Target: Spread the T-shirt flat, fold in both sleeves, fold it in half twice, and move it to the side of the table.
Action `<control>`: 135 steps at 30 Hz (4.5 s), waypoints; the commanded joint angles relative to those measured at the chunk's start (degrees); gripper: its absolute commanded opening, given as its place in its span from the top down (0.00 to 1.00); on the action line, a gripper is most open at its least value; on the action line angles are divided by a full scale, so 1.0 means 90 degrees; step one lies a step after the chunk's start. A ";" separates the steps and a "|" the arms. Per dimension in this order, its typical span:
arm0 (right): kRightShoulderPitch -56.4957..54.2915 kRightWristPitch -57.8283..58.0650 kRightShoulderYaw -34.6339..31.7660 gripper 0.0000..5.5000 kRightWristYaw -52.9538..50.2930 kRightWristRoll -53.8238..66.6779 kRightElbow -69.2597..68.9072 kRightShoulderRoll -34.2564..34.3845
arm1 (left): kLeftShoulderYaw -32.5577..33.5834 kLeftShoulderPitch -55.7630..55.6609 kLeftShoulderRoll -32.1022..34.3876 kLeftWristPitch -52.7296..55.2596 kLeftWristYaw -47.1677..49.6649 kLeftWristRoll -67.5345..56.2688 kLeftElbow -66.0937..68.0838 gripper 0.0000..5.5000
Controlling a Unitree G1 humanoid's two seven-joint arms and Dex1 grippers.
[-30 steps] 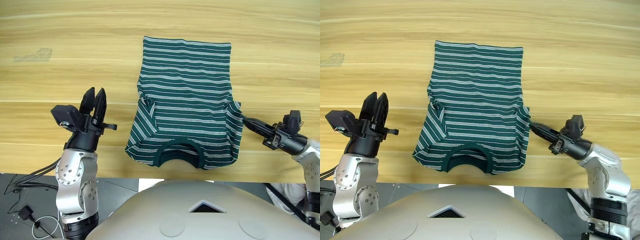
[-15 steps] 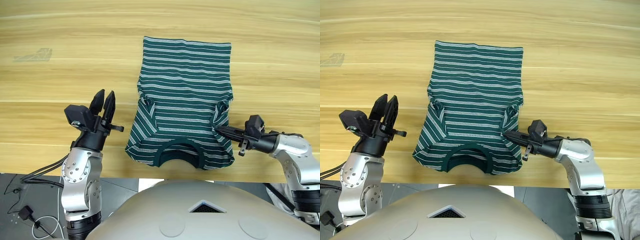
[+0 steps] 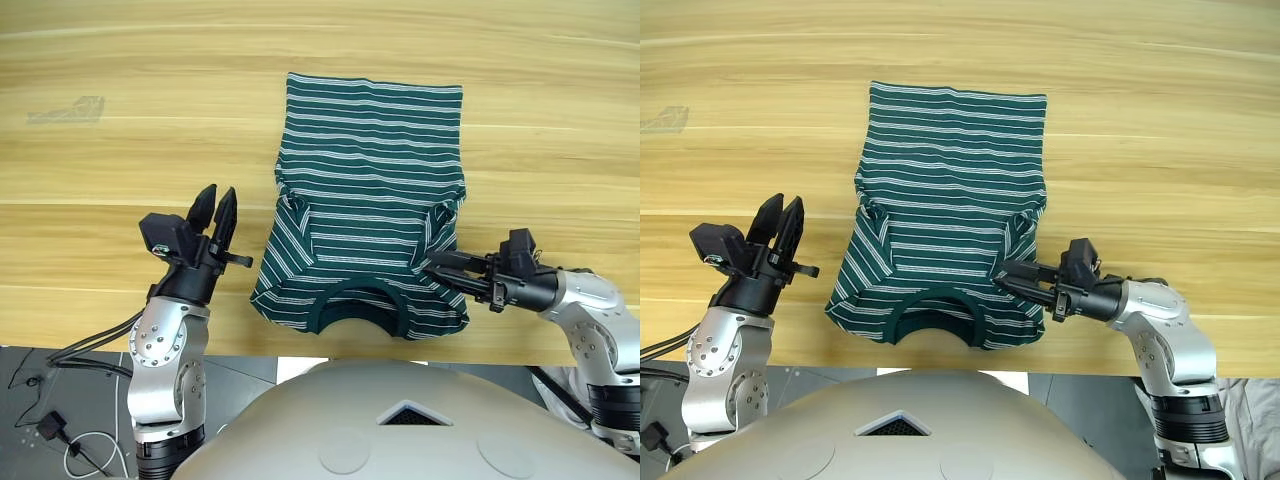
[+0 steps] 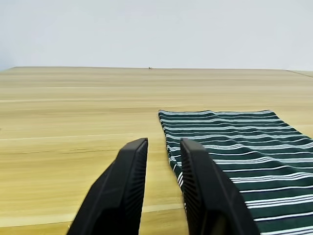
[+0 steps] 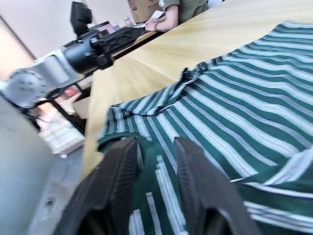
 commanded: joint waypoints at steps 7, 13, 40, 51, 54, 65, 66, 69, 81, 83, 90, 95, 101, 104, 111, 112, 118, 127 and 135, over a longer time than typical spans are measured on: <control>-0.1321 -0.2166 -0.0977 0.72 -0.1609 -0.1128 0.0619 0.0805 | 0.0605 -0.0625 0.1666 -0.1360 -0.0288 0.2209 0.0587 0.78; -0.2272 -0.8377 -0.0910 0.72 -0.2196 -0.4761 0.2784 0.0005 | 0.1055 -0.0527 0.3989 -0.4175 -0.0132 0.4831 0.2622 0.78; -0.2462 -1.2852 0.0677 0.46 -0.4649 -0.9142 0.5846 -0.1822 | -0.1118 -0.1237 0.5342 -0.7378 -0.0357 0.6728 0.3788 0.78; -0.2123 -1.2690 0.1359 0.46 -0.5148 -0.9037 0.5419 -0.1756 | -0.1578 -0.1591 0.5279 -0.7389 -0.0380 0.6591 0.4074 0.78; -0.2170 -1.2577 0.1483 0.46 -0.5212 -0.9040 0.5473 -0.1767 | -0.1540 -0.1551 0.5292 -0.7404 -0.0221 0.6627 0.4180 0.78; -0.2167 -1.2366 0.1624 0.45 -0.5462 -0.9144 0.5480 -0.1722 | -0.1524 -0.1626 0.5280 -0.7612 0.0343 0.7031 0.4463 0.58; -0.2154 -1.2351 0.1625 0.45 -0.5487 -0.9166 0.5481 -0.1715 | -0.1566 -0.1624 0.5268 -0.7628 0.0365 0.7077 0.4488 0.56; -0.2144 -1.2290 0.1628 0.45 -0.5550 -0.9200 0.5476 -0.1689 | -0.1720 -0.1669 0.5248 -0.7682 0.0429 0.7274 0.4512 0.48; -0.2203 -1.2159 0.1841 0.62 -0.5628 -0.9162 0.5458 -0.1694 | -0.2253 -0.1586 0.5403 -0.7710 0.0782 0.8236 0.4464 0.45; -0.2207 -1.2117 0.1888 0.69 -0.5638 -0.9130 0.5435 -0.1690 | -0.2303 -0.1607 0.5415 -0.7688 0.0814 0.8267 0.4469 0.52; -0.2263 -1.1996 0.2075 0.94 -0.5673 -0.9017 0.5397 -0.1711 | -0.2405 -0.1650 0.5488 -0.7572 0.0788 0.8184 0.4370 0.75; -0.2288 -1.1913 0.2201 1.00 -0.5654 -0.8876 0.5436 -0.1745 | -0.2474 -0.1574 0.5602 -0.7426 0.0659 0.7865 0.4253 0.90; -0.2327 -1.1666 0.2716 1.00 -0.5372 -0.8041 0.5542 -0.1852 | -0.2686 -0.1261 0.5727 -0.6695 -0.0416 0.5810 0.4004 1.00; -0.2324 -1.1562 0.2853 1.00 -0.5233 -0.7808 0.5520 -0.1897 | -0.2682 -0.1151 0.5820 -0.6429 -0.0807 0.5320 0.3849 1.00; -0.1445 -0.6555 0.3992 1.00 -0.1834 -0.2032 0.2651 -0.3131 | -0.2179 -0.0464 0.6566 -0.3933 -0.2596 0.1831 0.2288 1.00; -0.1459 -0.5707 0.3935 1.00 -0.1455 -0.1157 0.2030 -0.3372 | -0.2003 -0.0481 0.6647 -0.3713 -0.2725 0.1517 0.2139 1.00; -0.1533 -0.3372 0.3153 1.00 -0.0572 0.1241 0.0575 -0.3895 | -0.0681 0.0133 0.6934 -0.3064 -0.3414 0.0248 0.1585 1.00; -0.0685 -0.2041 0.1506 1.00 -0.0419 0.1787 -0.0331 -0.3756 | 0.2058 0.1673 0.6069 -0.2014 -0.4857 -0.0574 0.0154 1.00; 0.0432 -0.1747 0.0395 1.00 -0.0226 0.1535 -0.0764 -0.3232 | 0.3207 0.2114 0.5097 -0.1369 -0.5774 -0.0807 -0.0526 1.00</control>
